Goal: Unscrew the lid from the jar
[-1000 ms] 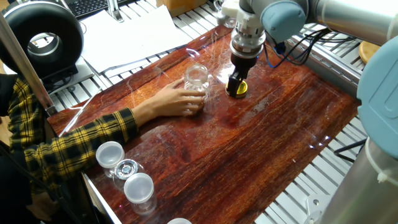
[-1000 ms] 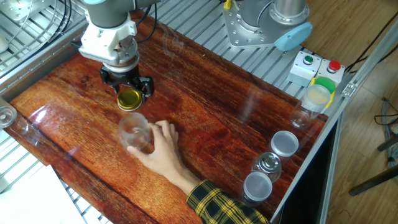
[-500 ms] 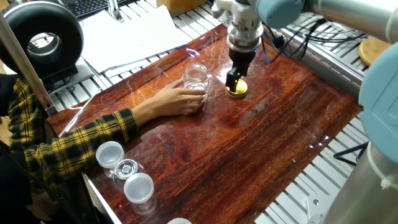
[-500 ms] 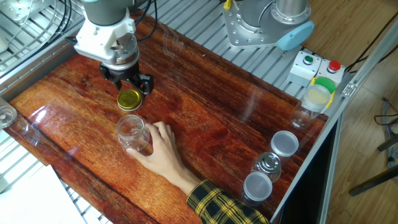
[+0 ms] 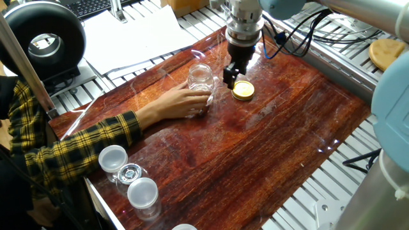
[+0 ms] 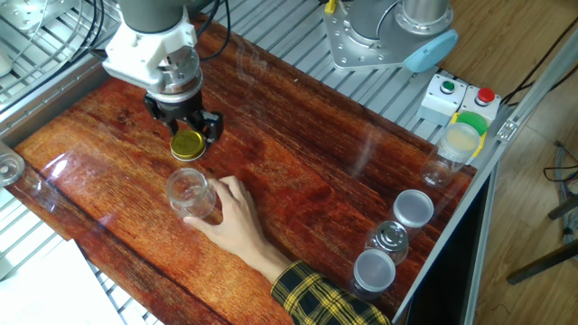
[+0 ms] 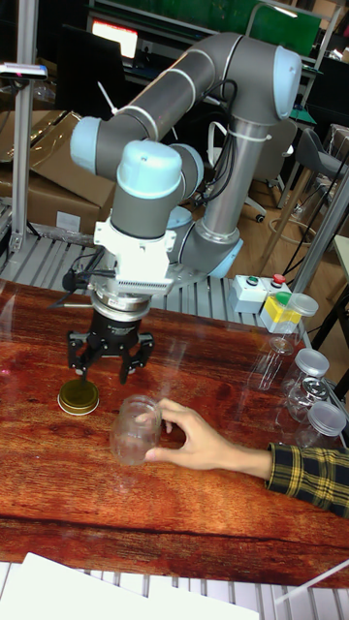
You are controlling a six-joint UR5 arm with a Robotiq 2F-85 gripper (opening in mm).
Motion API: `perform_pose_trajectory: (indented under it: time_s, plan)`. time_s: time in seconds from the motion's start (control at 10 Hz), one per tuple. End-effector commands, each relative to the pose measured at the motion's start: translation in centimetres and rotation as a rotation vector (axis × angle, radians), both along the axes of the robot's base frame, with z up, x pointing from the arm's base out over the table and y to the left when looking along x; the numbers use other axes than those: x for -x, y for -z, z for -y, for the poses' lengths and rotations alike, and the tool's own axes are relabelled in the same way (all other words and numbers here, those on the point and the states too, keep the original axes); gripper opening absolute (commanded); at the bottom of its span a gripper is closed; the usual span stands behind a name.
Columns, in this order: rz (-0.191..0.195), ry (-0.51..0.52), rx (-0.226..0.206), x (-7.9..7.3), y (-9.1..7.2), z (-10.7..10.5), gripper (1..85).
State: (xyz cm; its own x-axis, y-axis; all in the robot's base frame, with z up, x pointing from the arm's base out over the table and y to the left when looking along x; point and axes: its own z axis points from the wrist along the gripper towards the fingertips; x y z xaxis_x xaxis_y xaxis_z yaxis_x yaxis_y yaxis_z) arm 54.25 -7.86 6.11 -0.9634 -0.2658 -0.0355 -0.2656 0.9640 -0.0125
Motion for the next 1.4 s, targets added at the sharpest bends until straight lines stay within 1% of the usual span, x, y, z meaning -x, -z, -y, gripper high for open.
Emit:
perform_pose_trajectory:
  time_s: [0.0, 0.1, 0.2, 0.3, 0.4, 0.5, 0.7, 0.8, 0.9, 1.3]
  plan:
    - [-0.019, 0.022, -0.021, 0.5, -0.9, -0.8, 66.0]
    - [-0.078, 0.062, 0.007, 2.5, -3.8, -1.3, 65.3]
    - [-0.108, 0.093, 0.035, 3.4, -5.7, -1.9, 64.7]
    - [-0.120, 0.132, 0.044, 3.7, -6.7, -2.7, 63.0]
    - [-0.130, 0.159, 0.045, 4.0, -7.0, -3.0, 62.0]
    - [-0.131, 0.174, 0.044, 4.2, -6.9, -2.8, 59.7]
    - [-0.148, 0.169, 0.032, 4.8, -6.7, -2.7, 58.3]
    - [-0.152, 0.151, 0.061, 4.9, -6.6, -2.0, 55.7]
    - [-0.157, 0.146, 0.068, 5.0, -6.5, -1.9, 54.0]
    - [-0.164, 0.126, 0.069, 5.2, -6.2, -1.5, 50.0]
